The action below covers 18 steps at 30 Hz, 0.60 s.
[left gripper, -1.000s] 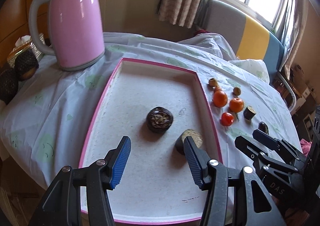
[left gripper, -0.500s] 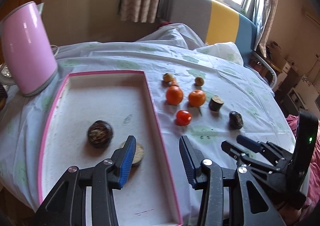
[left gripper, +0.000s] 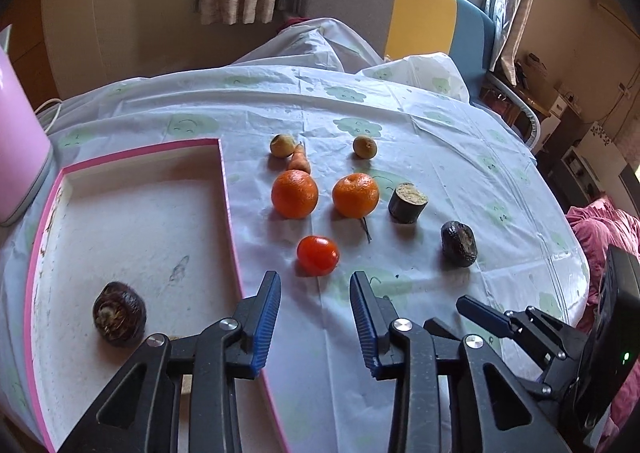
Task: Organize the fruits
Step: 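Grasp the cherry tomato with the left gripper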
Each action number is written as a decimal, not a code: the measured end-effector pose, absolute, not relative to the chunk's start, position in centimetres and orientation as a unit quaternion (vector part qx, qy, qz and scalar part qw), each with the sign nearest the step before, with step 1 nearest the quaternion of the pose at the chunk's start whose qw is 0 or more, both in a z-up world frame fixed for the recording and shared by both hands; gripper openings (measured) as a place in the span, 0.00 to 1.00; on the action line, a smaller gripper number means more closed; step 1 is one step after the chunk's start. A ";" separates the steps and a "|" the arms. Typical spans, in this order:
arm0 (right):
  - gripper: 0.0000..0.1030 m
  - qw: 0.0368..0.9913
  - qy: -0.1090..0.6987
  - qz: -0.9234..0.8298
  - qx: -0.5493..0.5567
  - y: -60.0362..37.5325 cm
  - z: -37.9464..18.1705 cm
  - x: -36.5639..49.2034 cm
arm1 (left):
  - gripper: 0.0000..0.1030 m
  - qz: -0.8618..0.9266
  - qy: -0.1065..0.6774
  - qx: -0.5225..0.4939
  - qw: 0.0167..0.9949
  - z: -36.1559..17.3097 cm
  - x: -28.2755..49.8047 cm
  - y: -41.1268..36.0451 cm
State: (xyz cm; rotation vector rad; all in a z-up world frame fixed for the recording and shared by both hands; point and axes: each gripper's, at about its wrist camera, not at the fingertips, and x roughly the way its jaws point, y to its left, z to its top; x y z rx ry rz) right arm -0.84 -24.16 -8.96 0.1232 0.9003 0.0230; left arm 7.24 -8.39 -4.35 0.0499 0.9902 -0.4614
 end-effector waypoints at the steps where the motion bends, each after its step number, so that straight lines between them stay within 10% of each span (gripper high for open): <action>1: 0.38 0.898 0.436 0.013 0.060 -24.2 -9.1 -0.8 | 0.35 -0.222 0.470 0.028 0.854 -4.4 7.4 -8.8; 18: 0.40 0.897 0.438 0.022 0.060 -24.3 -9.6 -0.6 | 0.27 -0.214 0.496 0.047 0.840 -7.9 10.6 -11.3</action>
